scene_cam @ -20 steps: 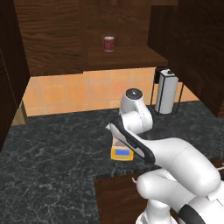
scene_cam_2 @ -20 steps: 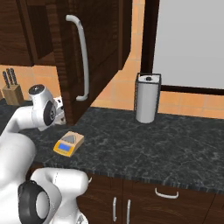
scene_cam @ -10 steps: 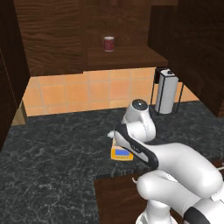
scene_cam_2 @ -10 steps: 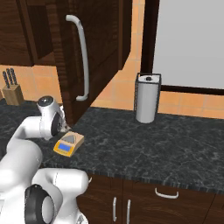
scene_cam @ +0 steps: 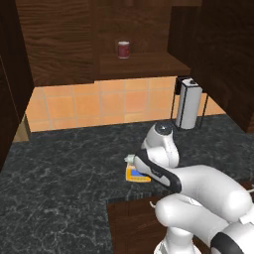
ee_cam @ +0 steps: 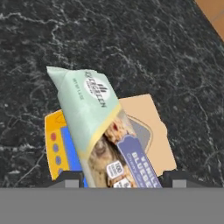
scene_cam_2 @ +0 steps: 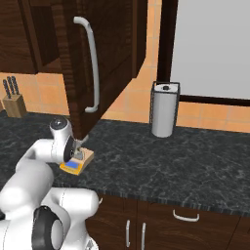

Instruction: Pick the bar and place it on the digital scale for weighing, and close the cabinet.

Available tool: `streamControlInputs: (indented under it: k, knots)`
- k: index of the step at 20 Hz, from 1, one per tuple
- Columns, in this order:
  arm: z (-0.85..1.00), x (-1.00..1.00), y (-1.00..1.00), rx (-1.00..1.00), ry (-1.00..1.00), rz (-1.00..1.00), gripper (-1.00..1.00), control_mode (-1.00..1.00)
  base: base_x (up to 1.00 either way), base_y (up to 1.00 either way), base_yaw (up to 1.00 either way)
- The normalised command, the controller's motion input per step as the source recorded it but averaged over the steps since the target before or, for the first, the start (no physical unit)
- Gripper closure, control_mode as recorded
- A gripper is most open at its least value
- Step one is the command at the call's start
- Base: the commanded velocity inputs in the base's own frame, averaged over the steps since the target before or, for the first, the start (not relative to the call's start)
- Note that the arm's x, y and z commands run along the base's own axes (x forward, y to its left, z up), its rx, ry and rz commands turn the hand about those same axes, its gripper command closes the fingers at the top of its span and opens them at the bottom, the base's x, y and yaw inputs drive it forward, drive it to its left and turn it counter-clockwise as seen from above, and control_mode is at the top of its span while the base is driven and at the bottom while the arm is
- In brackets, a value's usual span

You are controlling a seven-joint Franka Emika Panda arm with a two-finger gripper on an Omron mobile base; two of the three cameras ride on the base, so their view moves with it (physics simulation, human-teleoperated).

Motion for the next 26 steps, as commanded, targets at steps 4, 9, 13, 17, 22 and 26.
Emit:
streamControlInputs:
  k: [4,9,13,17,22,26]
  knots:
    - [-0.19,0.13,-0.13,0.00,0.00,0.00,1.00,-1.00,0.00,0.00,0.00]
    - [-0.21,0.28,0.00,0.00,-0.02,0.00,1.00,-1.00,0.00,0.00,0.00]
    - [-0.34,0.08,0.00,0.00,0.00,0.00,1.00,-1.00,0.00,0.00,0.00]
    - [-0.30,0.09,-0.01,0.00,0.00,0.00,1.00,-1.00,0.00,0.00,0.00]
    - [-0.33,0.06,0.00,0.00,0.01,0.01,1.00,-1.00,0.00,0.00,0.00]
    - [-0.24,-0.01,0.00,0.00,0.03,0.00,1.00,-1.00,0.00,0.00,0.00]
